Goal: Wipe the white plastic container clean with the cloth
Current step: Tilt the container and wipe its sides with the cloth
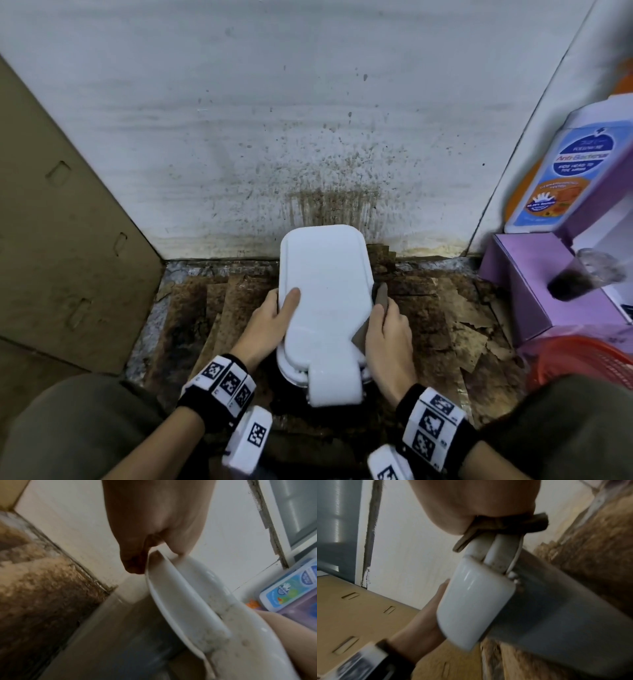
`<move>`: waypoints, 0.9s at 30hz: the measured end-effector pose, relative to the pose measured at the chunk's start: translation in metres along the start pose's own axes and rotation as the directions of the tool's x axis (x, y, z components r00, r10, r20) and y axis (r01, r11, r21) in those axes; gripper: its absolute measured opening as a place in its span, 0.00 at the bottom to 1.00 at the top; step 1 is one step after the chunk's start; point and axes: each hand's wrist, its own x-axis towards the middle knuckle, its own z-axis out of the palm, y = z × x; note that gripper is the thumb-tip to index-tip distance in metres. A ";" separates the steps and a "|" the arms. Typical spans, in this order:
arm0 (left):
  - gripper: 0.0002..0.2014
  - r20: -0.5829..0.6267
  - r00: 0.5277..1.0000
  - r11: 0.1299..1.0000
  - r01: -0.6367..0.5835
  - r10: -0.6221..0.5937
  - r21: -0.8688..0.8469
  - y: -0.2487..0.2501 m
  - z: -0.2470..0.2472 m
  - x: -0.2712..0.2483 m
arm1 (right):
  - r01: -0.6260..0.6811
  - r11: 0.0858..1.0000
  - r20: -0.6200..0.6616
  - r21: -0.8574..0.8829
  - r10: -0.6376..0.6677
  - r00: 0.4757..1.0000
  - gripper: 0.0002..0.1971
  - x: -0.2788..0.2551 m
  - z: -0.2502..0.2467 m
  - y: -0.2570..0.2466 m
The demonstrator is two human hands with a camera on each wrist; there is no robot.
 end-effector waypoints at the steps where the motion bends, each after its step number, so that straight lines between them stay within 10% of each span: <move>1: 0.26 0.025 1.000 0.999 -0.005 0.004 0.031 0.000 0.000 0.001 | -0.013 1.000 -0.029 -0.001 0.013 0.999 0.24 -0.007 0.003 0.000; 15: 0.29 0.032 0.999 0.953 0.017 -0.027 0.302 -0.012 -0.002 0.003 | -0.004 0.991 -0.059 0.134 0.012 0.998 0.24 0.000 0.019 0.011; 22: 0.30 -0.021 0.921 0.647 -0.256 0.388 0.718 0.005 -0.006 -0.007 | 0.015 0.986 -0.014 0.163 -0.013 1.000 0.20 -0.004 0.016 0.010; 27: 0.36 0.101 0.919 0.652 -0.345 0.381 0.675 0.003 0.004 -0.021 | 0.000 0.954 0.105 0.301 -0.033 0.994 0.16 -0.010 0.019 0.001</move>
